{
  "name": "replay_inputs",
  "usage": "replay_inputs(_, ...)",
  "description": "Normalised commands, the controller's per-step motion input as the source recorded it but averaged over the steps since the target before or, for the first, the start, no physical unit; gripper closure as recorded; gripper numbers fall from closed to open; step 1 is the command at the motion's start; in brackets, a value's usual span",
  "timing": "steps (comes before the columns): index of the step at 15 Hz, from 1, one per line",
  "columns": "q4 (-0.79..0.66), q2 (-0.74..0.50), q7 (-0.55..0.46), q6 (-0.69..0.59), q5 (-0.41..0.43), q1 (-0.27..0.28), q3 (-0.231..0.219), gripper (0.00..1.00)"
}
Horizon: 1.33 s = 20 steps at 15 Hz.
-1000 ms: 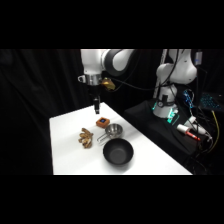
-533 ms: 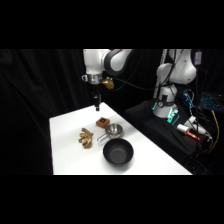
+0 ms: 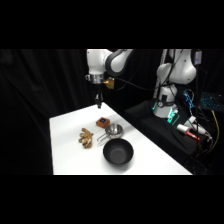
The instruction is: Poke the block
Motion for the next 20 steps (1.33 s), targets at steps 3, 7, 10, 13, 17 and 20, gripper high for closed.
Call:
replay_inputs(3, -0.19, -0.2, 0.22, 0.14, -0.167, -0.026, -0.017, 0.98)
replay_inputs(7, -0.18, -0.17, 0.17, 0.2, -0.138, -0.014, -0.002, 0.97)
replay_inputs(10, -0.18, -0.1, 0.18, 0.32, -0.196, -0.011, -0.012, 0.95)
replay_inputs(13, -0.12, 0.01, 0.17, 0.29, -0.139, -0.007, -0.015, 0.98)
replay_inputs(17, -0.08, 0.07, 0.13, 0.24, -0.077, 0.003, -0.025, 0.96)
replay_inputs(20, -0.06, 0.09, 0.09, 0.22, -0.023, 0.01, -0.044, 0.97)
